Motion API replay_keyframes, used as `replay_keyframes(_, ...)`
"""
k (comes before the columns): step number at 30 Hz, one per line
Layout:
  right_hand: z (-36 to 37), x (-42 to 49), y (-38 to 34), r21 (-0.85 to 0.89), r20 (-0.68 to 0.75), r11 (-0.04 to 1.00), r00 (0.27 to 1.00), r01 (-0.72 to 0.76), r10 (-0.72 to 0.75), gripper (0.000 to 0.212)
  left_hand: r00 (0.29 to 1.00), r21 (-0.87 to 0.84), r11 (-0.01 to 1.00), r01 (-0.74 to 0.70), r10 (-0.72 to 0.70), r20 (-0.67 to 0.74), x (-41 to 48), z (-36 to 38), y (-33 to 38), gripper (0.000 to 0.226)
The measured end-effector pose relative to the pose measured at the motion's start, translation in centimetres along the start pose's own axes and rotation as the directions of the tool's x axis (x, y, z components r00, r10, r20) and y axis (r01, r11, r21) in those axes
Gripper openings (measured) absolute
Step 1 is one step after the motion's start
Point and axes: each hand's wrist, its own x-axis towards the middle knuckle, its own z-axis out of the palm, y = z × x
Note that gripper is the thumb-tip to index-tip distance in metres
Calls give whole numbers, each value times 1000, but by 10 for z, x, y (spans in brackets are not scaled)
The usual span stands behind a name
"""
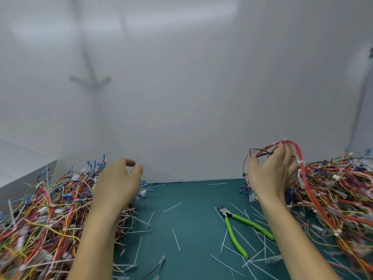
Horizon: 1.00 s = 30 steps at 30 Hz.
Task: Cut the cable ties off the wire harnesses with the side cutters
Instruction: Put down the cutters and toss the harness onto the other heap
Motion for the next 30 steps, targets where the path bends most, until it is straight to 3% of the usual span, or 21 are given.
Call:
replay_keyframes(3,0,8,13,46,97,970,968,-239,234,89,1000,-9,1000,-3,3,18,-2,0,1,35)
replay_keyframes(5,2,9,24,111,213,880,875,-463,434,92,1000,-9,1000,0,0,27,-3,-1,2,35)
replay_keyframes(8,2,8,28,145,311,808,802,-571,510,89,1000,2,1000,1,-1,25,-3,-2,2,35)
replay_keyframes(15,3,0,-8,241,484,843,813,-481,325,54,1000,45,999,16,-16,-11,0,-6,-3,35)
replay_keyframes(22,-4,-33,-49,340,632,880,773,-331,46,69,972,360,924,133,-50,-231,7,-21,-25,42)
replay_keyframes(27,-21,-43,-69,411,638,876,766,-253,-78,51,971,442,865,236,-231,-68,12,-22,-38,38)
replay_keyframes(30,-32,-47,-81,499,557,840,822,-214,-122,32,968,471,856,212,-251,21,13,-13,-44,32)
